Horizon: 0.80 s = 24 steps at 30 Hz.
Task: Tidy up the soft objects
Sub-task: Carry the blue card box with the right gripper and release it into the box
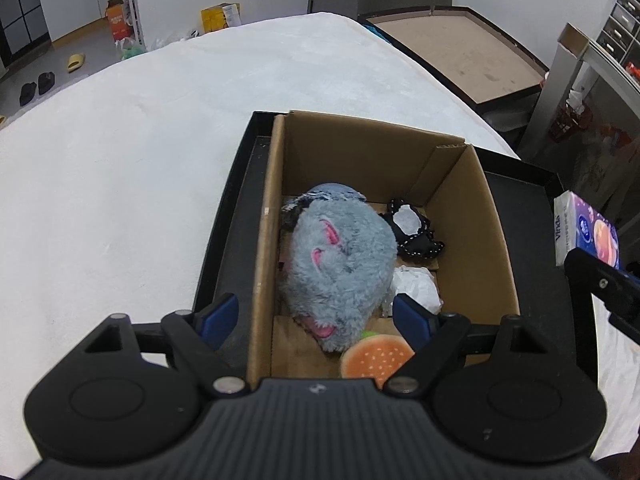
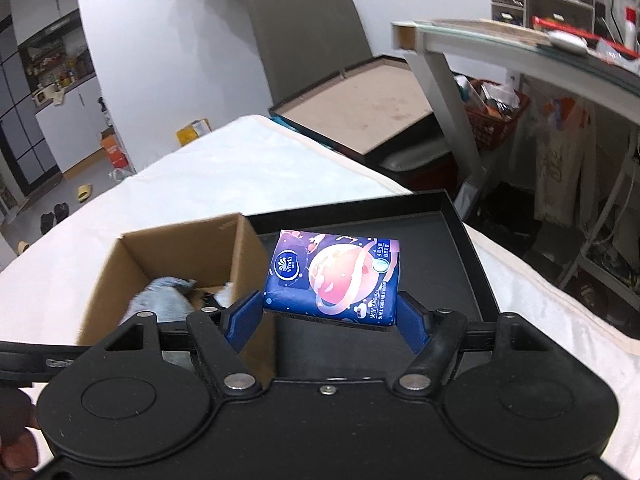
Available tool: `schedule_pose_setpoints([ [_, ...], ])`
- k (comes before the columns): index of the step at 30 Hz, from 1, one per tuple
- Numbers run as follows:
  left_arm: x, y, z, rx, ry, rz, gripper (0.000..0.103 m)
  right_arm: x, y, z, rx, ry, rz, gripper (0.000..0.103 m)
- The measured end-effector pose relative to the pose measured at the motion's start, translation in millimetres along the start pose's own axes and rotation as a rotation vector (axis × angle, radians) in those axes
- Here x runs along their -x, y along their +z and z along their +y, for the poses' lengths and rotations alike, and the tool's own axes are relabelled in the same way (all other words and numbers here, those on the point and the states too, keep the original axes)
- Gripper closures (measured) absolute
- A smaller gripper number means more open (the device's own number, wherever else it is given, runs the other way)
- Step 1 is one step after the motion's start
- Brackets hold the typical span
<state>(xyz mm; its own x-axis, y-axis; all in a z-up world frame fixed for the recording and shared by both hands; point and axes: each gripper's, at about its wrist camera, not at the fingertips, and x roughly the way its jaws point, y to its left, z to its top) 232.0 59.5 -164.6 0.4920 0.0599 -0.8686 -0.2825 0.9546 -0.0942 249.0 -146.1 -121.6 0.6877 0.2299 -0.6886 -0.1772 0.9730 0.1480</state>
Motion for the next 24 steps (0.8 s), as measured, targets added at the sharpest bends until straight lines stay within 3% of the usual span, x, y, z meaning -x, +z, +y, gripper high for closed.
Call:
schedule_pose_setpoints([
  [6,5.3,0.1,13.8,0.027,-0.016,-0.010,0.022,12.1,4.7,19.7,0.024,0.017,-0.020,0.033],
  [15,7.4,-0.1,36.8,0.073,-0.035,-0.005,0.040,24.0,6.8,49.1,0.064,0.037,-0.032,0.033],
  [21,2.2,-2.3,43.9,0.091,-0.063,0.016,0.061,25.9,6.8,69.3,0.088,0.055,-0.032,0.033],
  [23,-0.5,-4.2,47.6,0.098,-0.070,0.028,0.081,26.0,6.5,76.0,0.099,0.060,-0.031,0.033],
  [24,-2.0,-4.8,49.4,0.104,-0.073,0.032,0.084,26.0,6.5,78.7,0.103,0.062,-0.030,0.033],
])
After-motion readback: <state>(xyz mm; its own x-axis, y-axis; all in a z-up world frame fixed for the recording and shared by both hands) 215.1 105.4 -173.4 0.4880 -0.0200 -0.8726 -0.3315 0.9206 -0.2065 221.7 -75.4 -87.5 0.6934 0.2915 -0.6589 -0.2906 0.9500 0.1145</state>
